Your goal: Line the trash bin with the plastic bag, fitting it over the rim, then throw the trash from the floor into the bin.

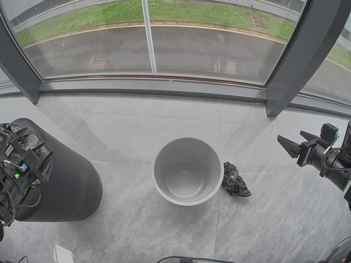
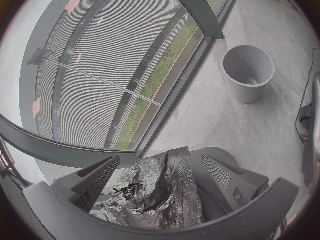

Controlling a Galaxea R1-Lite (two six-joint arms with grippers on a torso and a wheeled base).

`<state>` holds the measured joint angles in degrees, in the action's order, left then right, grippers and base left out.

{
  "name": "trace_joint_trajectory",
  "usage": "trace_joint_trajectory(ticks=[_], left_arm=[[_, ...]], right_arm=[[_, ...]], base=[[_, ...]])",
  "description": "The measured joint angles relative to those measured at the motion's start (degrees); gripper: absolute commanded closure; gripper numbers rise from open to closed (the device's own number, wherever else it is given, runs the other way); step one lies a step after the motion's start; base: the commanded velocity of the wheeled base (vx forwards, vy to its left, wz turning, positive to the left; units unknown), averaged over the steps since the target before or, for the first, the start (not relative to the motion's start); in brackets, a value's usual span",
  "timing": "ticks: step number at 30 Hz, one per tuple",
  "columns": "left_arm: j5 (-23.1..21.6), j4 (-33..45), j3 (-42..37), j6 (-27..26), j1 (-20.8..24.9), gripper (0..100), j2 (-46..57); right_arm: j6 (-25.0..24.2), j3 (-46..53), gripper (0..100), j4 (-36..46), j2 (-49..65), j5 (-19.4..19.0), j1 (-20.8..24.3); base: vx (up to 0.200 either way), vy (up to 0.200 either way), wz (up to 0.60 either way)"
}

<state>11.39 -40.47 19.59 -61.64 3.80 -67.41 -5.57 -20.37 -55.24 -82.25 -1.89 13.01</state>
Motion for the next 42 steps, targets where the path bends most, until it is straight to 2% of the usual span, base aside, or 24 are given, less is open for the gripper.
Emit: trace_joint_trajectory(ticks=[14, 20, 27, 31, 42], left_arm=[[0.2, -1.1, 0.0, 0.5, 0.0, 0, -3.5], [2.1, -3.4, 0.4, 0.4, -0.1, 0, -4.7], [2.7, -10.4, -0.2, 0.0, -0.1, 0, -6.8], [4.9, -10.9, -0.3, -0.7, 0.0, 0, -7.5], [6.6, -11.0, -0.3, -1.6, 0.1, 0, -7.8]], right_arm=[[0.1, 1.4, 0, -1.9, -3.8, 0.0, -1.0], [0.0, 1.4, 0, -1.9, -4.4, 0.0, -1.2], [0.0, 1.4, 0, -2.0, -5.2, 0.0, -1.2], [0.0, 1.4, 0, -2.1, -5.4, 0.0, -1.2], [0.1, 1.9, 0, -4.0, -5.7, 0.0, -1.2]], base=[[0.000, 0.000, 0.00], [0.000, 0.000, 0.00], [0.000, 0.000, 0.00], [0.000, 0.000, 0.00], [0.000, 0.000, 0.00]])
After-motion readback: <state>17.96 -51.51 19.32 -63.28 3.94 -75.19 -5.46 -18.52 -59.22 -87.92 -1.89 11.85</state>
